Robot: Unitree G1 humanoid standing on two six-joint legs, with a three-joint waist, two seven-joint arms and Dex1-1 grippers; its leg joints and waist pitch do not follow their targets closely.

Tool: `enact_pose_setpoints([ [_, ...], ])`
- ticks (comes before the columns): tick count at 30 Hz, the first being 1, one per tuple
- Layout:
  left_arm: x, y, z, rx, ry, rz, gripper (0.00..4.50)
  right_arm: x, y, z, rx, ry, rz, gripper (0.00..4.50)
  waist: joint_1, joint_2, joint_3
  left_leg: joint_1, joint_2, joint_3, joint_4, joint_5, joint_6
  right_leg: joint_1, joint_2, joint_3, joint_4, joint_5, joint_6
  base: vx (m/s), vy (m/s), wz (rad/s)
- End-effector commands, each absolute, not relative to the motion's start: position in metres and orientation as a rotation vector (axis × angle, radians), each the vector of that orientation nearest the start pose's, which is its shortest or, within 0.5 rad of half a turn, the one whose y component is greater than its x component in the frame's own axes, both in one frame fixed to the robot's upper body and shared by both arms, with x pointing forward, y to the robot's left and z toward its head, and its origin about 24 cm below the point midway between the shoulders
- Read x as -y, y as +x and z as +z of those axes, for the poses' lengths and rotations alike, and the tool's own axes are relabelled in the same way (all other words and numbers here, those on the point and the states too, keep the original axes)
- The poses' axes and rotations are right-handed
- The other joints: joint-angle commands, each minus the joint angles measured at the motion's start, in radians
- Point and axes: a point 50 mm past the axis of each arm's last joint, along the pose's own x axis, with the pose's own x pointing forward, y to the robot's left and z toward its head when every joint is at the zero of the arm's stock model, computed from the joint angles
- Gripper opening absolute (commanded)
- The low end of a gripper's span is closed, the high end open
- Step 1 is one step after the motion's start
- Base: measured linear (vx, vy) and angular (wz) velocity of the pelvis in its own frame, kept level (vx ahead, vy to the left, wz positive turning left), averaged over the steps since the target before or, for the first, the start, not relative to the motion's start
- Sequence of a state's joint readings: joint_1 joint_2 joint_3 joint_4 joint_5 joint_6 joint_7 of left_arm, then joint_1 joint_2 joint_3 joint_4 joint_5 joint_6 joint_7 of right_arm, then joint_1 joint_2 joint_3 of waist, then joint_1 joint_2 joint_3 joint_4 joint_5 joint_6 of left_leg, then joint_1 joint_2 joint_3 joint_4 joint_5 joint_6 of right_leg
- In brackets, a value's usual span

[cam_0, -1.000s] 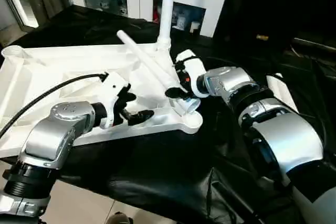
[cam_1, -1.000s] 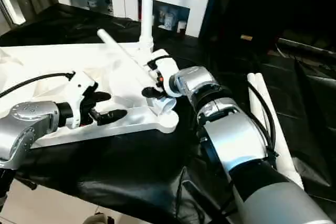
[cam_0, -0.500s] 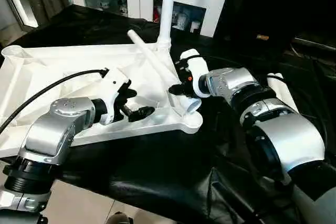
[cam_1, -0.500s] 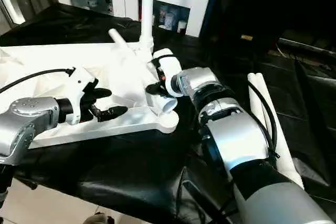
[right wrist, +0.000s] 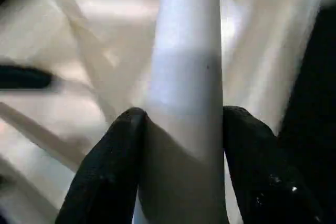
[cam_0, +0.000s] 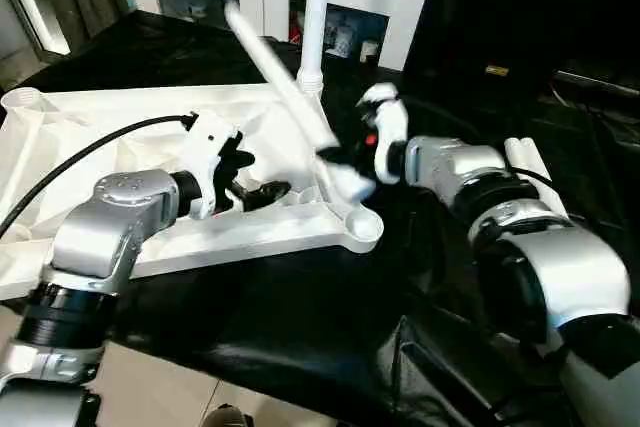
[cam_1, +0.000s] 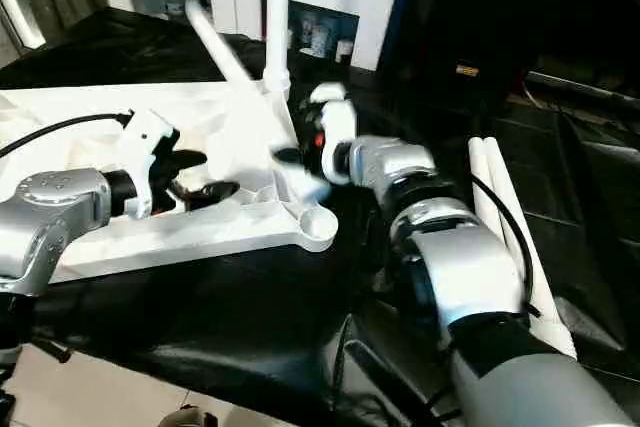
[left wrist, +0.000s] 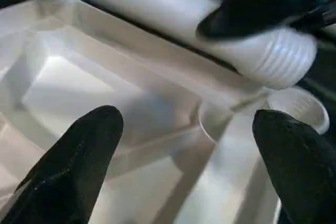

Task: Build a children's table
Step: Rotate table base

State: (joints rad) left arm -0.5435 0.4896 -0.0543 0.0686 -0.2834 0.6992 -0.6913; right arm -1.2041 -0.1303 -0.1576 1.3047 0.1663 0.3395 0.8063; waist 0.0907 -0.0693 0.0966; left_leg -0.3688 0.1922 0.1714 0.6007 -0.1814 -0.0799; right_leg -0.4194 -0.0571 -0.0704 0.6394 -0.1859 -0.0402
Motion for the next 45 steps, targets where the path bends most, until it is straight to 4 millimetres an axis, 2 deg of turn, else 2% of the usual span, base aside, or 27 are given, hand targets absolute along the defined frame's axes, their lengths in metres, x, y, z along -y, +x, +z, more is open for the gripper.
enact_pose_setpoints([
  [1, -0.173, 0.33, 0.145, -0.265, 0.076, -0.701, 4.5, 0.09, 0.401, 0.151, -0.271, 0.356, 0.94, 1.93, 0.004, 0.023, -0.097, 0.008, 0.039, -0.006, -0.06, -0.096, 0.01, 0.074, -0.086, 0.057, -0.05, 0.003, -0.267, 0.0, 0.0, 0.0],
  [2, -0.172, 0.334, 0.152, -0.237, -0.018, -0.685, 4.5, 0.091, 0.4, 0.157, -0.23, 0.437, 0.985, 1.93, 0.005, 0.023, -0.098, 0.009, 0.039, -0.007, -0.059, -0.097, 0.012, 0.075, -0.088, 0.057, -0.05, 0.001, -0.271, 0.0, 0.0, 0.0],
  [4, -0.171, 0.336, 0.156, -0.22, -0.081, -0.678, 4.5, 0.092, 0.399, 0.16, -0.201, 0.49, 1.015, 1.93, 0.006, 0.022, -0.098, 0.007, 0.038, -0.005, -0.057, -0.096, 0.02, 0.078, -0.087, 0.058, -0.051, 0.007, -0.278, 0.0, 0.0, 0.0],
  [5, -0.168, 0.338, 0.164, -0.188, -0.198, -0.686, 4.5, 0.095, 0.394, 0.166, -0.154, 0.581, 1.088, 1.93, 0.009, 0.021, -0.098, 0.007, 0.04, -0.008, -0.058, -0.098, 0.024, 0.076, -0.088, 0.055, -0.052, -0.01, -0.281, 0.0, 0.0, 0.0],
  [6, -0.166, 0.339, 0.169, -0.171, -0.264, -0.697, 4.5, 0.096, 0.39, 0.169, -0.128, 0.632, 1.133, 1.93, 0.009, 0.019, -0.095, 0.007, 0.035, -0.003, -0.058, -0.099, 0.029, 0.08, -0.081, 0.056, -0.054, -0.004, -0.279, 0.0, 0.0, 0.0],
  [7, -0.161, 0.339, 0.178, -0.135, -0.385, -0.743, 4.5, 0.098, 0.381, 0.173, -0.087, 0.719, 1.217, 1.93, 0.024, 0.022, -0.1, 0.008, 0.039, -0.005, -0.054, -0.056, 0.051, 0.084, -0.08, 0.056, -0.05, 0.066, -0.283, 0.0, 0.0, 0.0],
  [9, -0.158, 0.338, 0.184, -0.112, -0.444, -0.779, 4.5, 0.098, 0.375, 0.174, -0.074, 0.758, 1.252, 1.92, 0.035, 0.019, -0.105, 0.008, 0.04, -0.007, -0.052, -0.041, 0.062, 0.078, -0.083, 0.051, -0.045, 0.075, -0.293, 0.0, 0.0, 0.0],
  [10, -0.156, 0.337, 0.19, -0.085, -0.499, -0.811, 4.5, 0.098, 0.369, 0.173, -0.068, 0.78, 1.282, 1.91, 0.036, 0.025, -0.104, 0.007, 0.04, -0.008, -0.053, -0.058, 0.056, 0.077, -0.084, 0.049, -0.048, 0.046, -0.291, 0.0, 0.0, 0.0],
  [11, -0.154, 0.335, 0.197, -0.058, -0.565, -0.86, 4.5, 0.098, 0.36, 0.17, -0.069, 0.783, 1.31, 1.91, 0.041, 0.023, -0.105, 0.01, 0.038, -0.005, -0.051, -0.071, 0.046, 0.076, -0.086, 0.051, -0.053, 0.016, -0.282, 0.0, 0.0, 0.0],
  [12, -0.152, 0.333, 0.202, -0.041, -0.606, -0.893, 4.5, 0.098, 0.355, 0.168, -0.072, 0.78, 1.327, 1.91, 0.041, 0.021, -0.101, 0.008, 0.036, -0.005, -0.053, -0.072, 0.041, 0.078, -0.083, 0.052, -0.056, 0.008, -0.274, 0.0, 0.0, 0.0],
  [13, -0.152, 0.332, 0.206, -0.024, -0.634, -0.917, 4.5, 0.098, 0.35, 0.167, -0.07, 0.791, 1.342, 1.91, 0.047, 0.021, -0.101, 0.007, 0.037, -0.008, -0.055, -0.094, 0.025, 0.076, -0.086, 0.05, -0.061, -0.053, -0.255, 0.0, 0.0, 0.0],
  [14, -0.151, 0.33, 0.211, -0.006, -0.677, -0.941, 4.5, 0.099, 0.343, 0.165, -0.068, 0.799, 1.36, 1.91, 0.05, 0.024, -0.1, 0.01, 0.036, -0.006, -0.056, -0.098, 0.018, 0.077, -0.083, 0.05, -0.065, -0.07, -0.245, 0.0, 0.0, 0.0],
  [15, -0.151, 0.329, 0.212, -0.002, -0.696, -0.949, 4.5, 0.099, 0.339, 0.165, -0.067, 0.804, 1.369, 1.91, 0.055, 0.023, -0.099, 0.012, 0.037, -0.007, -0.055, -0.108, 0.015, 0.073, -0.086, 0.05, -0.068, -0.09, -0.239, 0.0, 0.0, 0.0],
  [16, -0.15, 0.328, 0.214, 0.006, -0.707, -0.962, 4.5, 0.1, 0.335, 0.164, -0.069, 0.807, 1.382, 1.91, 0.06, 0.022, -0.098, 0.012, 0.037, -0.008, -0.059, -0.138, -0.003, 0.072, -0.086, 0.049, -0.076, -0.167, -0.208, 0.0, 0.0, 0.0],
  [18, -0.15, 0.326, 0.217, 0.013, -0.729, -0.98, 4.5, 0.1, 0.329, 0.163, -0.074, 0.809, 1.396, 1.9, 0.058, 0.021, -0.097, 0.012, 0.036, -0.01, -0.062, -0.153, -0.012, 0.071, -0.088, 0.05, -0.081, -0.216, -0.184, 0.0, 0.0, 0.0],
  [19, -0.149, 0.325, 0.218, 0.015, -0.743, -0.986, 4.5, 0.1, 0.327, 0.163, -0.076, 0.811, 1.4, 1.9, 0.058, 0.022, -0.094, 0.016, 0.035, -0.012, -0.065, -0.171, -0.025, 0.066, -0.088, 0.051, -0.088, -0.26, -0.158, 0.0, 0.0, 0.0],
  [21, -0.147, 0.322, 0.221, 0.016, -0.769, -1.015, 4.5, 0.1, 0.32, 0.163, -0.087, 0.812, 1.406, 1.9, 0.059, 0.024, -0.094, 0.013, 0.036, -0.015, -0.067, -0.167, -0.032, 0.068, -0.088, 0.051, -0.089, -0.268, -0.138, 0.0, 0.0, 0.0],
  [23, -0.146, 0.321, 0.222, 0.016, -0.776, -1.025, 4.5, 0.1, 0.317, 0.162, -0.091, 0.815, 1.407, 1.9, 0.06, 0.023, -0.095, 0.016, 0.037, -0.016, -0.068, -0.162, -0.032, 0.064, -0.086, 0.051, -0.088, -0.25, -0.135, 0.0, 0.0, 0.0],
  [27, -0.143, 0.317, 0.225, 0.016, -0.819, -1.051, 4.5, 0.1, 0.31, 0.161, -0.106, 0.819, 1.394, 1.9, 0.062, 0.021, -0.1, 0.01, 0.035, -0.016, -0.066, -0.118, -0.036, 0.071, -0.085, 0.05, -0.078, -0.171, -0.146, 0.0, 0.0, 0.0],
  [32, -0.139, 0.315, 0.225, 0.004, -0.815, -1.07, 4.5, 0.098, 0.308, 0.158, -0.125, 0.799, 1.383, 1.9, 0.063, 0.019, -0.098, 0.008, 0.033, -0.015, -0.067, -0.121, -0.041, 0.074, -0.087, 0.051, -0.084, -0.204, -0.118, 0.0, 0.0, 0.0],
  [34, -0.138, 0.315, 0.224, -0.005, -0.82, -1.064, 4.5, 0.097, 0.307, 0.157, -0.132, 0.792, 1.374, 1.9, 0.063, 0.021, -0.097, 0.008, 0.033, -0.015, -0.067, -0.119, -0.042, 0.072, -0.085, 0.051, -0.085, -0.2, -0.113, 0.0, 0.0, 0.0],
  [36, -0.138, 0.316, 0.222, -0.018, -0.825, -1.054, 4.22, 0.097, 0.305, 0.156, -0.138, 0.788, 1.37, 1.9, 0.062, 0.024, -0.097, 0.01, 0.034, -0.016, -0.068, -0.123, -0.046, 0.071, -0.085, 0.05, -0.084, -0.201, -0.109, 0.0, 0.0, 0.0],
  [39, -0.137, 0.316, 0.221, -0.029, -0.832, -1.052, 4.09, 0.096, 0.304, 0.156, -0.143, 0.787, 1.367, 1.9, 0.061, 0.024, -0.099, 0.009, 0.033, -0.016, -0.068, -0.124, -0.048, 0.073, -0.084, 0.05, -0.084, -0.194, -0.107, 0.0, 0.0, 0.0],
  [41, -0.137, 0.317, 0.221, -0.035, -0.835, -1.049, 3.79, 0.097, 0.305, 0.155, -0.147, 0.781, 1.36, 1.9, 0.061, 0.025, -0.098, 0.009, 0.032, -0.016, -0.067, -0.124, -0.048, 0.073, -0.084, 0.05, -0.085, -0.191, -0.106, 0.0, 0.0, 0.0],
  [45, -0.137, 0.317, 0.22, -0.041, -0.835, -1.047, 3.54, 0.098, 0.305, 0.153, -0.155, 0.774, 1.347, 1.9, 0.061, 0.025, -0.099, 0.009, 0.032, -0.016, -0.067, -0.119, -0.049, 0.074, -0.083, 0.05, -0.082, -0.174, -0.109, 0.0, 0.0, 0.0],
])
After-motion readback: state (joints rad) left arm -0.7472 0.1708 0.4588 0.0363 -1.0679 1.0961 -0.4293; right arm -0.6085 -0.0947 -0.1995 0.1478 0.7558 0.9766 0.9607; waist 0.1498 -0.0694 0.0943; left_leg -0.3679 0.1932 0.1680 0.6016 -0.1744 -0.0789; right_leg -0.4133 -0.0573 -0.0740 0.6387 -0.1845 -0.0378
